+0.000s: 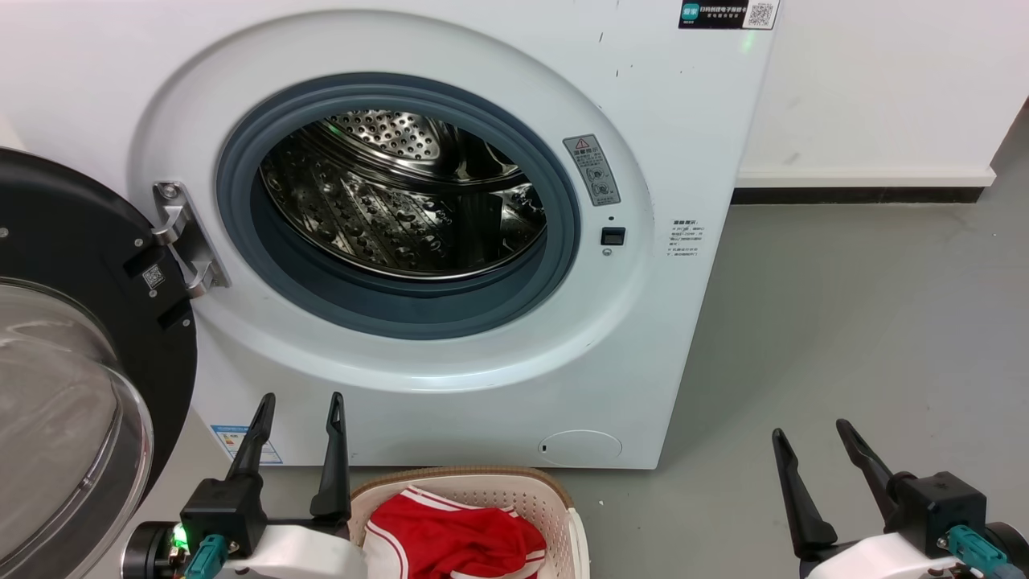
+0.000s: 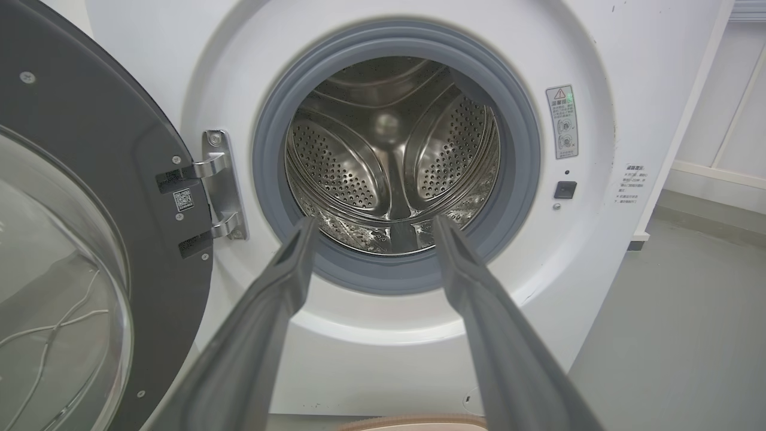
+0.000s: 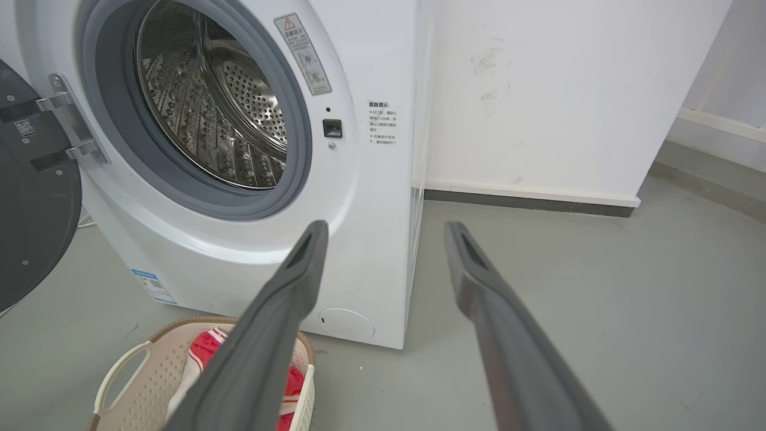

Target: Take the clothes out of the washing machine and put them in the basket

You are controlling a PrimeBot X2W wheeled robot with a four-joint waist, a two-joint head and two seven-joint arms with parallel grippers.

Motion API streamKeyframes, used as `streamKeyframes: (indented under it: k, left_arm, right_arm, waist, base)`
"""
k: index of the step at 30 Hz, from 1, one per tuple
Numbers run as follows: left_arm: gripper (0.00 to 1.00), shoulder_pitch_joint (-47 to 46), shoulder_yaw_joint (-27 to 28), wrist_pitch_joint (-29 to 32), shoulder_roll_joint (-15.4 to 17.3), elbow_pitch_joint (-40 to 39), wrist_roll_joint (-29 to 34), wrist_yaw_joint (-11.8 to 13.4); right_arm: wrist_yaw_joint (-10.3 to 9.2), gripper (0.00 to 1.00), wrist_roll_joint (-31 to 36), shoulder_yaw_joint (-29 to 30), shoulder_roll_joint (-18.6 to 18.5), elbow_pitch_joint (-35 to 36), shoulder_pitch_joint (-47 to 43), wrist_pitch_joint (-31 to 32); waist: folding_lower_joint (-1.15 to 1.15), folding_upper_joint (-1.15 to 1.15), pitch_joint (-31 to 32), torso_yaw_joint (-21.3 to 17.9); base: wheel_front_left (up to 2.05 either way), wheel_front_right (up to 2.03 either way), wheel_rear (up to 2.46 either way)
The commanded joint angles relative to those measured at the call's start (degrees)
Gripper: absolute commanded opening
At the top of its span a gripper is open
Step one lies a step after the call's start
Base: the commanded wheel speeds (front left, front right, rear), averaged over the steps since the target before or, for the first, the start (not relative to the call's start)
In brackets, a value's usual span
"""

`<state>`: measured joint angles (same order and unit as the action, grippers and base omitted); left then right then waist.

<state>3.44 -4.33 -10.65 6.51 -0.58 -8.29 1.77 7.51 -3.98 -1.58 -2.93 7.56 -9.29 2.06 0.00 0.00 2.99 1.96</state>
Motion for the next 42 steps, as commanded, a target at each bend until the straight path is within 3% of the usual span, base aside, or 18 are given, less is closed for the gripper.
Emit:
streamKeyframes:
  k: [1,25,26,29,42]
  left_arm:
    - [1.00,0.75,0.10,0.21,0.04,-0.48,-0.16,0.29]
    - [1.00,1.00,-1.15,1.79,1.05,-0.40,-1.65,0.10]
    - [0.00,0.74,-1.08,1.77,0.73,-0.13,-1.59,-0.12]
    - [0.00,0.94,-0.92,2.05,0.38,0.97,-2.70,-0.38]
    - [0.00,-1.69,1.70,5.46,-0.47,4.07,-21.18,-2.38]
  right_arm:
    - [-0.04,1.00,0.08,-0.17,0.10,0.35,-0.42,-0.08]
    - [-0.04,1.00,-0.09,-0.10,0.10,-0.06,-0.22,-0.33]
    - [0.00,0.00,-0.07,-0.08,0.00,-0.10,-0.12,-0.06]
    - [0.00,0.00,-1.22,-0.42,0.00,-0.83,-0.50,-0.29]
    - [-0.01,0.00,-22.50,0.10,-1.29,-5.55,3.48,-0.38]
  waist:
    - [0.00,0.00,0.01,0.07]
    - [0.00,0.00,0.20,-0.40]
    - [0.00,0.00,0.20,-0.41]
    - [0.01,0.00,0.17,-0.44]
    - [0.01,0.00,-0.29,-0.64]
  base:
    - [0.00,0.00,0.00]
    - [0.00,0.00,0.00]
    - [0.00,0.00,0.00]
    - [0.00,0.00,0.00]
    - [0.00,0.00,0.00]
